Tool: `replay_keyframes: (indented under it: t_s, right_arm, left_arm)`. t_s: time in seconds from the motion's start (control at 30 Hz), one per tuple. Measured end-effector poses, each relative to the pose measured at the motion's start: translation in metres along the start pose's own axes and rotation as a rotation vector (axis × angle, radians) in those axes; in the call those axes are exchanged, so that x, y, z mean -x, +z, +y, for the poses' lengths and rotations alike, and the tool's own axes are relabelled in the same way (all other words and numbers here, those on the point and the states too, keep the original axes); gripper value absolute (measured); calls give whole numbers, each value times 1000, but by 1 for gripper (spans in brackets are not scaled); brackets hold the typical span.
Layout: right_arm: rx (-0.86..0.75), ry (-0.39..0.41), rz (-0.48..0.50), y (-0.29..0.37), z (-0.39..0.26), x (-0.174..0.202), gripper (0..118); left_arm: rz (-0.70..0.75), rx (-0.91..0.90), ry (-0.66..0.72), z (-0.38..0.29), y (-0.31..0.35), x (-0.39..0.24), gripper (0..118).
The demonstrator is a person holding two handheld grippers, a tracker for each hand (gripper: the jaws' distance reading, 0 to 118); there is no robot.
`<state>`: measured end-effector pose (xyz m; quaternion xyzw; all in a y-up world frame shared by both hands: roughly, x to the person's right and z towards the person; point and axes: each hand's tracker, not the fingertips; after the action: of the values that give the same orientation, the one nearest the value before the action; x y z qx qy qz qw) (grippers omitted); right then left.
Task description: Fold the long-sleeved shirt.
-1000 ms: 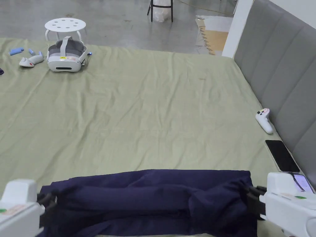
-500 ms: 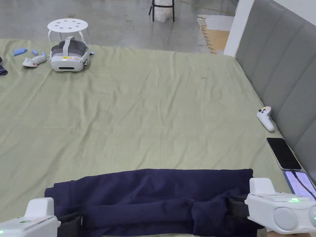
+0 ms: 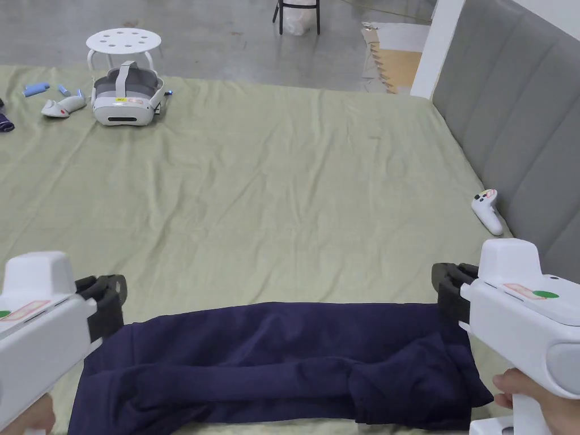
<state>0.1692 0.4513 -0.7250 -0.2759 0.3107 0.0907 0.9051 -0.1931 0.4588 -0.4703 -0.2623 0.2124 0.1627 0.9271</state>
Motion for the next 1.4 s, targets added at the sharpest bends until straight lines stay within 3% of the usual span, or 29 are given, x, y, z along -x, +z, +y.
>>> replay_keyframes:
  t_s: [0.17,0.23,0.27,0.3,0.33,0.37,0.4,0.63,0.87,0.93,1.0,1.1,1.2,1.3,1.33,1.37,1.4]
  right_arm:
    - [2,26,-15,-10,3,9,0]
    - [10,19,2,-6,2,7,0]
    - [12,8,14,-5,0,6,0]
    - [15,1,23,-4,-1,4,0]
    - [22,1,27,-4,-3,3,0]
    - [27,6,26,-4,-5,3,0]
    - [31,12,23,-5,-8,3,0]
    - [94,-28,12,-6,-29,6,0]
    - [124,-64,18,-7,-41,9,0]
    - [127,-67,20,-7,-41,10,0]
    - [129,-72,26,-8,-41,9,0]
    - [125,-74,31,-9,-42,9,0]
    - [124,-78,38,-9,-43,10,0]
    - [128,-81,39,-10,-44,9,0]
    - [128,-79,36,-10,-45,9,0]
    - [128,-78,35,-9,-46,9,0]
    - [129,-79,36,-9,-46,8,0]
  left_arm:
    - [-26,34,28,-1,-13,10,3]
    - [-40,26,117,-2,-13,28,6]
    - [-88,30,186,-4,-14,43,23]
    - [-120,56,262,-6,-16,58,55]
    - [-140,82,335,-11,-22,72,102]
    - [-164,97,371,-17,-26,85,110]
    - [-178,73,419,-25,-21,98,106]
    - [-350,195,737,-85,-54,167,109]
    - [-297,313,699,-118,-89,177,109]
    - [-435,262,752,-121,-91,180,109]
    - [-576,351,897,-130,-107,176,109]
    - [-605,319,780,-128,-117,148,109]
    - [-670,357,898,-131,-136,132,109]
    - [-644,318,872,-127,-144,121,109]
    - [-617,319,835,-124,-143,119,102]
    - [-529,338,758,-121,-142,117,79]
    - [-419,367,671,-120,-145,112,28]
